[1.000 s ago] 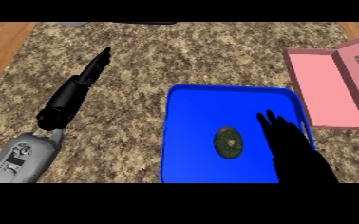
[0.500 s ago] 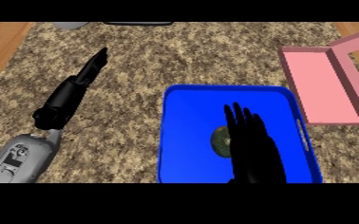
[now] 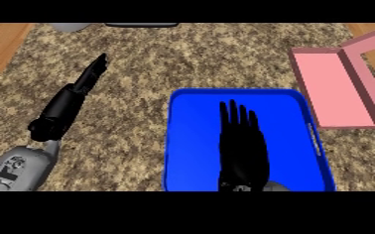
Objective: Pick the squash from the tray and place it in the cardboard box
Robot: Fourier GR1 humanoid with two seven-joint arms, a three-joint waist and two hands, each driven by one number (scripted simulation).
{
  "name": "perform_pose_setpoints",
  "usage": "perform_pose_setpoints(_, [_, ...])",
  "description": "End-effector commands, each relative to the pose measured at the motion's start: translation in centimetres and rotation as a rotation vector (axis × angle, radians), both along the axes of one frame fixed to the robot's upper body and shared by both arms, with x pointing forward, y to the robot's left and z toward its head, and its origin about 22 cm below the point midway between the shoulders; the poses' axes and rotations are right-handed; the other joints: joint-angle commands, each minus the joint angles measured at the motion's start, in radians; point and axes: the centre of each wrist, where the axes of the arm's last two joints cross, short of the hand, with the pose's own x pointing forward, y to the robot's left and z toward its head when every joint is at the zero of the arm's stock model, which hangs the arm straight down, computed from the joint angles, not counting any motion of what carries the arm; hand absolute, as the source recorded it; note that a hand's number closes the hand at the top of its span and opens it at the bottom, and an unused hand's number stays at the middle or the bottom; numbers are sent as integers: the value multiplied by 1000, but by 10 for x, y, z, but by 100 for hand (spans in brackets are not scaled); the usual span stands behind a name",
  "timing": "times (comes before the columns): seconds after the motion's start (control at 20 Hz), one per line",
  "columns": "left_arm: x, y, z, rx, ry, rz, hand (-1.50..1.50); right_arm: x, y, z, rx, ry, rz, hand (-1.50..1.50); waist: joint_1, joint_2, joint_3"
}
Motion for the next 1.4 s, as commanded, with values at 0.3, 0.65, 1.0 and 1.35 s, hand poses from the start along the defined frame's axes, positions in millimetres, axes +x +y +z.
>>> perform_pose_setpoints(0.3, [-1, 9, 3, -1, -14, -4, 0, 17, 13, -15, -113, 98, -179, -150, -7, 2, 2])
perform_pose_setpoints(0.65, [-1, 9, 3, 6, -21, -2, 0, 19, 14, -21, -97, 127, -171, -150, -4, 2, 2])
perform_pose_setpoints(1.0, [-2, -3, -8, 8, 2, 13, 0, 22, -13, -49, -173, 132, -231, -150, -12, 3, 2])
perform_pose_setpoints(1.35, [-16, 15, -3, -5, -14, 7, 0, 27, -17, -59, -115, 155, -179, -150, -6, 2, 3])
